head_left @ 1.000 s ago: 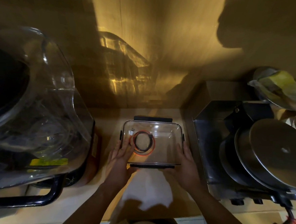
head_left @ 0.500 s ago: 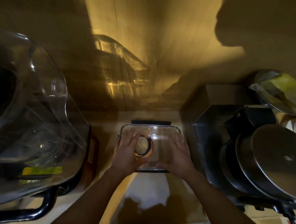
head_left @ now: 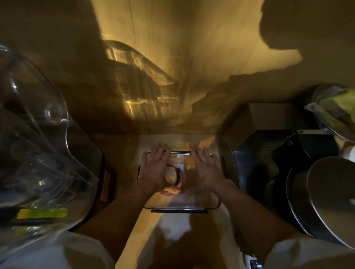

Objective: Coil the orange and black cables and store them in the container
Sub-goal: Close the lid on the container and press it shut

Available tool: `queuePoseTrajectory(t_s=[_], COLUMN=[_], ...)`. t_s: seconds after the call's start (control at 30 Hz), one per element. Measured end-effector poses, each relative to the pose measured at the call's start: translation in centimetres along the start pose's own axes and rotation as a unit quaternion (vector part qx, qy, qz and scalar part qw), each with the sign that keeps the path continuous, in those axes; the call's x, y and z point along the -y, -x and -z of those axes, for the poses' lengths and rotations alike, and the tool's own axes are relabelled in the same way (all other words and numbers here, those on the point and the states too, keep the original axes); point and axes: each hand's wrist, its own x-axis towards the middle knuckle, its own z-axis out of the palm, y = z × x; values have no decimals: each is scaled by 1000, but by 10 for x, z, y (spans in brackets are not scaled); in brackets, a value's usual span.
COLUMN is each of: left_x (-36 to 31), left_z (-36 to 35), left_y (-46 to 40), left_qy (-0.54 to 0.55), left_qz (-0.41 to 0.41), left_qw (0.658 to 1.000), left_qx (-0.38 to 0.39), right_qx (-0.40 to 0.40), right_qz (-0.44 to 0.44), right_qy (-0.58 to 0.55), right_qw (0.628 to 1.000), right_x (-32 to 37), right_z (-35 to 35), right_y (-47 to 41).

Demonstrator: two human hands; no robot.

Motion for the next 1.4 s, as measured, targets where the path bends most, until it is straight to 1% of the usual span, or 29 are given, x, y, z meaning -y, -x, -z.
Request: queuePoseTrajectory(t_s=[0.17, 0.3, 0.4, 0.47, 0.53, 0.6, 0.67, 0.7, 0.8, 0.9, 0.97, 1.1, 1.27, 1.4], left_x=[-1, -3, -2, 0, 3, 6, 8, 9, 10, 9, 8, 8, 11, 10], left_z=[0, 2, 2, 2, -5, -22, -46, -59, -89, -100, -98, -86, -69, -63], left_y=[0, -1, -2, 3, 16, 37, 64, 77, 110, 122, 118, 93, 76, 75], left_qy=[14, 29, 39, 49, 60, 81, 74, 62, 11, -29, -22, -20, -8, 1], left_qz=[7, 1, -8, -12, -45, -100, -125, -125, -111, -93, -81, -60, -47, -51], left_qw=[1000, 999, 999, 998, 996, 982, 971, 972, 983, 988, 989, 991, 994, 992], left_qx=[-10, -15, -18, -20, -56, -135, -191, -191, -147, -118, -120, -121, -103, -118], right_qx=[12, 6, 12, 2, -34, -82, -128, -137, -161, -151, -153, -183, -161, -125], right_qz=[-16, -22, -13, 2, 20, 33, 43, 50, 55, 56, 37, 9, 22, 35], right_qy=[17, 31, 20, -4, -31, -55, -78, -79, -36, 1, -5, 6, 1, -4], right_qw=[1000, 999, 1000, 1000, 999, 995, 988, 986, 985, 987, 988, 983, 987, 992], right_x=[5, 8, 7, 4, 0, 0, 0, -1, -5, -4, -1, 0, -1, 2], right_z=[3, 6, 6, 1, -7, -20, -42, -56, -95, -111, -109, -90, -69, -58], right_y=[-5, -6, -7, -3, 11, 34, 61, 74, 101, 108, 103, 78, 55, 57])
